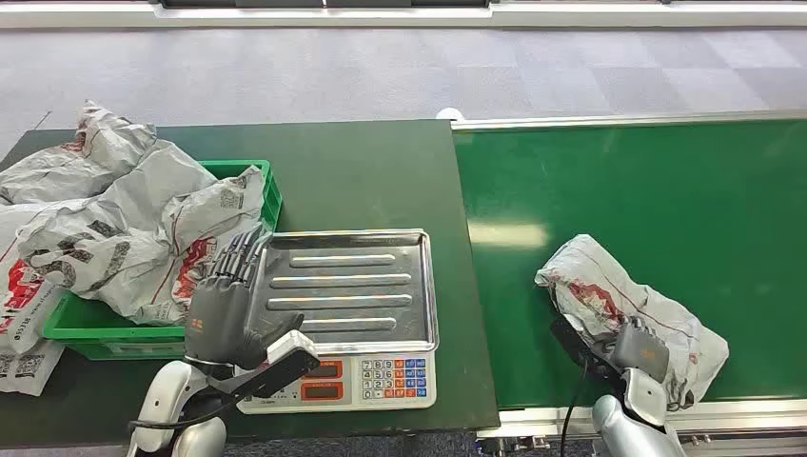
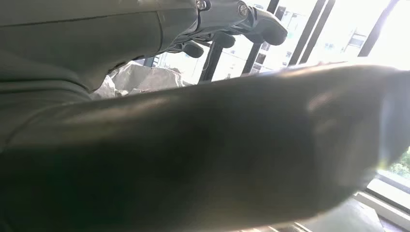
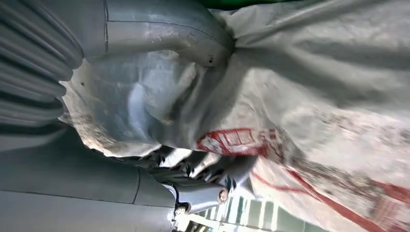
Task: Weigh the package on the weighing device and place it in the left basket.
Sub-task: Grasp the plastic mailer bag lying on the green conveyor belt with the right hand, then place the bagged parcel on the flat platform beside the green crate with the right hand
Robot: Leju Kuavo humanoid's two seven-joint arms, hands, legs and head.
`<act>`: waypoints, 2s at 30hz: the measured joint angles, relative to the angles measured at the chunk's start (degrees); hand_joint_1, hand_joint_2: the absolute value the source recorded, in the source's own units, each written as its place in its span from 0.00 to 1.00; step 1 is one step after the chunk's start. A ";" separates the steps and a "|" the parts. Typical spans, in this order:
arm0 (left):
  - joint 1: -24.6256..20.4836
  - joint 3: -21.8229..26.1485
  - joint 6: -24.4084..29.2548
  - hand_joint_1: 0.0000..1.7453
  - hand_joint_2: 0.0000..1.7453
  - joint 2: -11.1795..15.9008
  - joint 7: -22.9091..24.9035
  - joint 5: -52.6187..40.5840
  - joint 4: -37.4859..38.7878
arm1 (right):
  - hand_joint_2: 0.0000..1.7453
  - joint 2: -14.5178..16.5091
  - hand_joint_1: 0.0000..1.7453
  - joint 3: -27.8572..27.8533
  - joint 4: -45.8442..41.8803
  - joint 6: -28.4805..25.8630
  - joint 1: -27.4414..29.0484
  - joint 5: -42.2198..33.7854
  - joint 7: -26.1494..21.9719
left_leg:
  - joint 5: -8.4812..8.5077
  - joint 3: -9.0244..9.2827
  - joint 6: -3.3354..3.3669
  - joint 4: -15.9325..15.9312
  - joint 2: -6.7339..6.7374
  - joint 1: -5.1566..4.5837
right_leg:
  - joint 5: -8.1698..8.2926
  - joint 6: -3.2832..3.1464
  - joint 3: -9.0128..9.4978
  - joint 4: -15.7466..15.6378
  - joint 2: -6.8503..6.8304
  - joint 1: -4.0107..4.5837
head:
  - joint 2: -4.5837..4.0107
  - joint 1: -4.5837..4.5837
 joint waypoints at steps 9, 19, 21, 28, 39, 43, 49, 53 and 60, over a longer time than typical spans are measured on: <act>0.03 0.08 0.00 0.00 0.00 -0.06 -0.17 -0.02 -0.48 | 1.00 -0.01 1.00 0.00 0.00 -0.39 -0.46 1.46 0.46 | 0.00 -0.01 0.01 0.06 -0.08 0.00 | 0.00 0.01 0.02 0.00 -0.07 0.00 | 0.00 0.00; -0.55 0.13 0.14 0.00 0.00 -0.05 -1.50 1.36 0.46 | 1.00 0.01 1.00 -1.11 -1.33 -1.82 -0.94 -0.02 -5.59 | 0.00 -0.37 0.01 0.06 -0.08 -0.01 | 0.02 0.03 -0.01 0.00 -0.07 -0.03 | 0.00 0.01; -1.00 0.13 0.25 0.00 0.00 -0.05 -1.83 1.69 0.88 | 1.00 0.10 1.00 -1.00 -3.69 -0.91 -1.82 0.92 -6.19 | 0.01 -0.67 0.02 0.06 -0.03 -0.03 | 0.07 0.09 -0.11 0.01 -0.04 -0.06 | 0.00 0.01; -2.76 0.13 0.52 0.00 0.00 -0.23 -2.71 2.44 2.37 | 1.00 0.55 1.00 5.81 -14.10 5.96 -13.36 4.68 -5.33 | 0.34 -0.68 0.02 0.09 0.39 -0.03 | 0.47 0.04 -0.77 0.12 0.31 -0.07 | 0.00 0.01; -3.07 1.46 2.49 0.00 0.00 -0.56 -3.25 3.79 1.98 | 1.00 9.73 1.00 26.00 -17.38 13.88 -33.36 0.76 -6.52 | 0.57 -0.96 -0.19 0.08 0.39 0.08 | 0.59 -0.07 -1.20 0.34 0.39 0.04 | 0.00 -0.01; -2.77 2.85 5.44 0.00 0.00 -0.75 -3.98 6.49 0.81 | 1.00 13.61 1.00 33.29 -17.64 15.48 -32.87 -4.39 -9.27 | 0.57 -0.98 -0.21 0.06 0.33 0.18 | 0.57 -0.08 -1.20 0.34 0.35 0.15 | 0.00 -0.01; -2.03 7.08 12.42 0.00 0.00 -0.89 -8.02 17.22 -1.16 | 1.00 18.79 1.00 44.12 -16.26 15.58 -28.01 -11.64 -13.82 | 0.57 -1.01 -0.21 0.06 0.32 0.20 | 0.55 -0.12 -1.20 0.34 0.33 0.16 | 0.00 -0.01; -0.77 10.20 16.36 0.00 0.00 -0.89 -11.87 24.20 -3.25 | 1.00 21.15 1.00 50.12 -16.09 16.53 -24.16 -16.82 -15.47 | 0.57 -1.05 -0.22 0.06 0.29 0.20 | 0.53 -0.15 -1.24 0.34 0.31 0.17 | 0.00 -0.02; 1.30 13.02 20.67 0.00 0.00 -1.21 -16.56 30.58 -6.70 | 1.00 22.53 1.00 55.88 -16.20 18.41 -20.51 -22.69 -14.79 | 0.57 -1.10 -0.21 0.08 0.26 0.19 | 0.53 -0.16 -1.26 0.33 0.27 0.16 | 0.00 -0.01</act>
